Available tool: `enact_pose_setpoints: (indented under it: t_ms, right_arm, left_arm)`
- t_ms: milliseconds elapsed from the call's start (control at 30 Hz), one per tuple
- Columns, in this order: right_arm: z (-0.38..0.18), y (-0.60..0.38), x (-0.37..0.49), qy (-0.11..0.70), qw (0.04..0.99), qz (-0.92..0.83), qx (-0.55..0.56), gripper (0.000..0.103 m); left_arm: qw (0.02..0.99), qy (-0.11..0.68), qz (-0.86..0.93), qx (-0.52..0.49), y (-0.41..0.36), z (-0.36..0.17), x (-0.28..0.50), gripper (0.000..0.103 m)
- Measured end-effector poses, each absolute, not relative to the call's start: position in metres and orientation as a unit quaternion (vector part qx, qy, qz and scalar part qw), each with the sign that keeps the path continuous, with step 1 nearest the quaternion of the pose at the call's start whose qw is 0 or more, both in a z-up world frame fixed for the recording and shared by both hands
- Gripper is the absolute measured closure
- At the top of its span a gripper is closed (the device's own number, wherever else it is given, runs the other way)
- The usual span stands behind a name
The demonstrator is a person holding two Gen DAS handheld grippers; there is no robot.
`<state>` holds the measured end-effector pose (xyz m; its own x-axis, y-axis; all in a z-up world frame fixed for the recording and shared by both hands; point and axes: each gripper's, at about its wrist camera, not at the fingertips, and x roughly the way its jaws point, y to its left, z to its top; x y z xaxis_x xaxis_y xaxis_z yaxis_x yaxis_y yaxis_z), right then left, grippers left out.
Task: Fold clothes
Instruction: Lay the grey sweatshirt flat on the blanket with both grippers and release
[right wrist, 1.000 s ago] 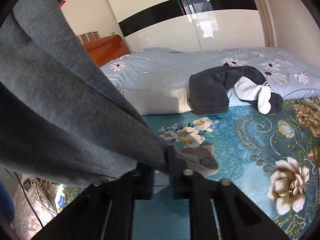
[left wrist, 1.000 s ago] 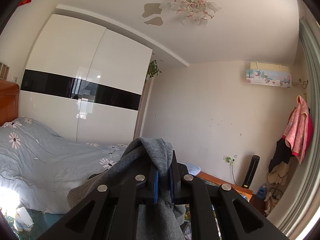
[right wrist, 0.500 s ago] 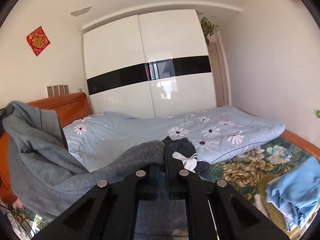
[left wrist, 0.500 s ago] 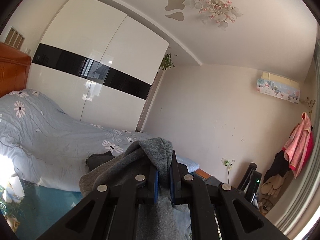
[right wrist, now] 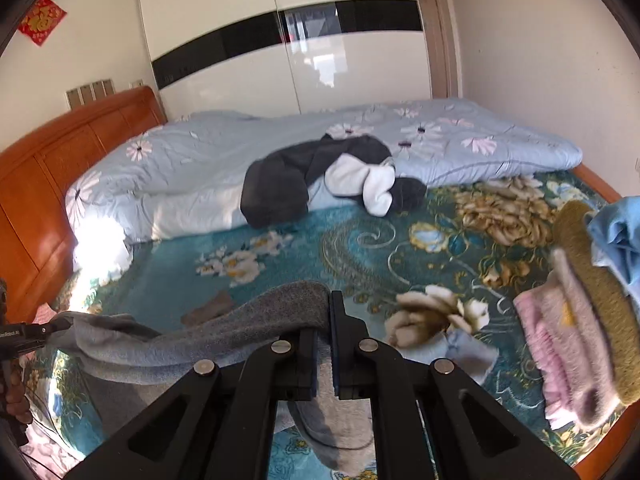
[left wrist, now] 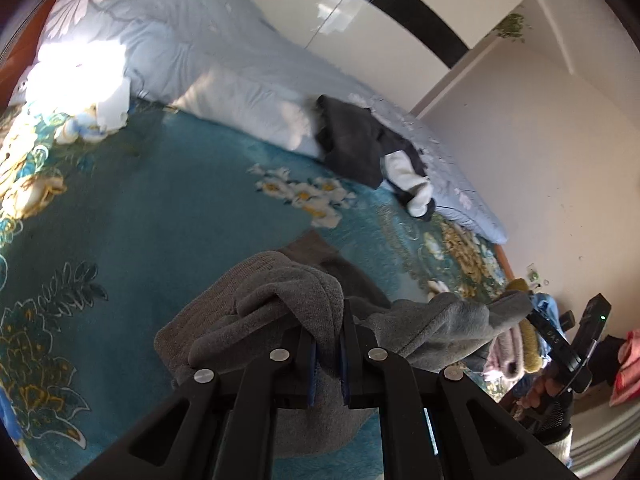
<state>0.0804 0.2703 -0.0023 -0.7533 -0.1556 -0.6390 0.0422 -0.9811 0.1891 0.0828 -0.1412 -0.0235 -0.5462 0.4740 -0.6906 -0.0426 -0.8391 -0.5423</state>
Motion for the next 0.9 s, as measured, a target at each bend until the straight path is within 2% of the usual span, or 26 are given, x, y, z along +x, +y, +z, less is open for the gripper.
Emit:
enact_pose_setpoints:
  t_ms: [133, 267, 333, 467, 500, 533, 567, 600, 633, 767, 833, 900]
  right_arm:
    - [-0.038, 0.265, 0.040, -0.078, 0.044, -0.914, 0.396, 0.098]
    - [-0.063, 0.260, 0.002, -0.078, 0.027, -0.892, 0.445, 0.098]
    - [-0.079, 0.257, -0.014, -0.065, 0.023, -0.875, 0.478, 0.098]
    - [-0.089, 0.257, -0.014, -0.060, 0.032, -0.870, 0.489, 0.096]
    - [-0.089, 0.258, -0.011, -0.062, 0.034, -0.869, 0.490, 0.091]
    - [-0.085, 0.261, -0.007, -0.069, 0.036, -0.871, 0.486, 0.086]
    - [-0.081, 0.265, -0.002, -0.077, 0.038, -0.872, 0.481, 0.074]
    - [-0.075, 0.268, 0.005, -0.078, 0.040, -0.876, 0.474, 0.060]
    - [-0.070, 0.271, 0.012, -0.078, 0.041, -0.880, 0.467, 0.057]
    - [-0.053, 0.283, 0.040, -0.081, 0.049, -0.892, 0.441, 0.052]
    - [-0.062, 0.285, 0.056, -0.081, 0.054, -0.889, 0.447, 0.052]
    - [-0.074, 0.286, 0.069, -0.084, 0.061, -0.883, 0.457, 0.052]
  left_arm:
    - [0.140, -0.261, 0.839, -0.457, -0.152, -0.063, 0.051, 0.090]
    - [0.137, -0.272, 0.829, -0.470, -0.148, -0.077, 0.020, 0.091]
    - [0.132, -0.262, 0.822, -0.487, -0.142, -0.084, 0.006, 0.083]
    - [0.125, -0.248, 0.811, -0.514, -0.130, -0.098, -0.007, 0.077]
    - [0.126, -0.243, 0.811, -0.517, -0.127, -0.095, -0.006, 0.075]
    - [0.132, -0.238, 0.811, -0.518, -0.126, -0.091, -0.004, 0.069]
    - [0.140, -0.237, 0.811, -0.517, -0.125, -0.085, -0.002, 0.065]
    - [0.148, -0.236, 0.811, -0.515, -0.125, -0.078, 0.002, 0.055]
    - [0.157, -0.239, 0.811, -0.510, -0.127, -0.070, 0.006, 0.051]
    - [0.170, -0.264, 0.818, -0.482, -0.145, -0.037, 0.027, 0.046]
    - [0.139, -0.270, 0.828, -0.472, -0.160, -0.030, 0.045, 0.034]
    - [0.088, -0.274, 0.831, -0.476, -0.174, -0.040, 0.065, 0.031]
